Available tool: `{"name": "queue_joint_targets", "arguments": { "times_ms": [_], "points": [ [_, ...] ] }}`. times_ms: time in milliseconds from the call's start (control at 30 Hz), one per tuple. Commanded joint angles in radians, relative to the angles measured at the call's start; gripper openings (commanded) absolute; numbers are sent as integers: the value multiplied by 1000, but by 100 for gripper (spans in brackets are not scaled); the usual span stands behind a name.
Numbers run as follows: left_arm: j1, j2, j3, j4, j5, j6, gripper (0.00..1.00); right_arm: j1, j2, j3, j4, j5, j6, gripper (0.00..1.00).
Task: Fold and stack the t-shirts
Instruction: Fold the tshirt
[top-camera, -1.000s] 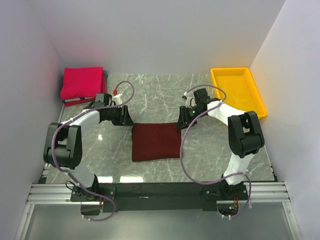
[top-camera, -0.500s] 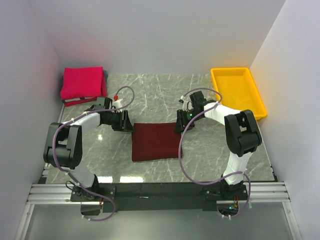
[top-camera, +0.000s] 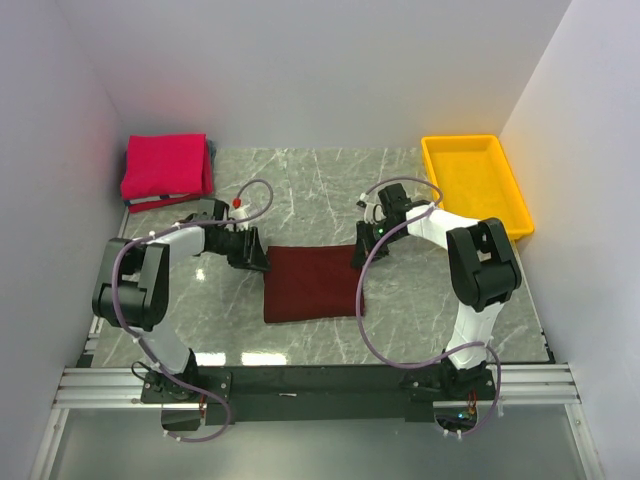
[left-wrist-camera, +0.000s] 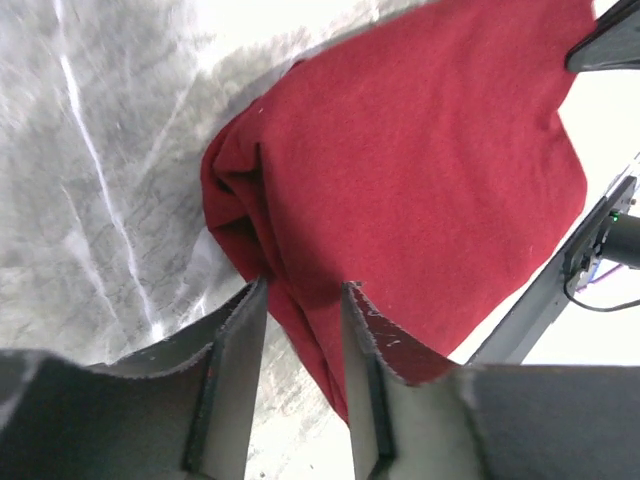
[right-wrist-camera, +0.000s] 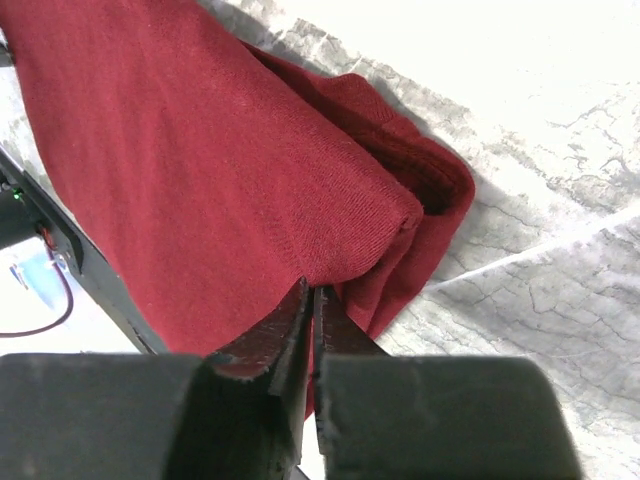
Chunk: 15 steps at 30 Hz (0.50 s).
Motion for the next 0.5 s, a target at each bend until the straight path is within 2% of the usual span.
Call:
{"name": "queue_joint_targets", "arguments": {
  "times_ms": [0,67,133,167,267,467],
  "points": [
    [-5,18,-11,16,45,-11,38,6,-39,10,0,9,-19,5],
    [-5,24,-5,15,55,-10,31,6,-47,9,-2,10,-19,0],
    [-5,26,0,13,73,-8,24,8,-49,15,-11,12,-24,0],
    [-5,24,3,12,82,-7,15,5,-56,15,-14,15,-26,0],
    [4,12,-3,6,94,-4,1,-1,-81,16,-31,33,-32,0],
    [24,-30,-23,26,47,-14,1,-35,-96,-1,-11,98,-19,0]
  ]
}}
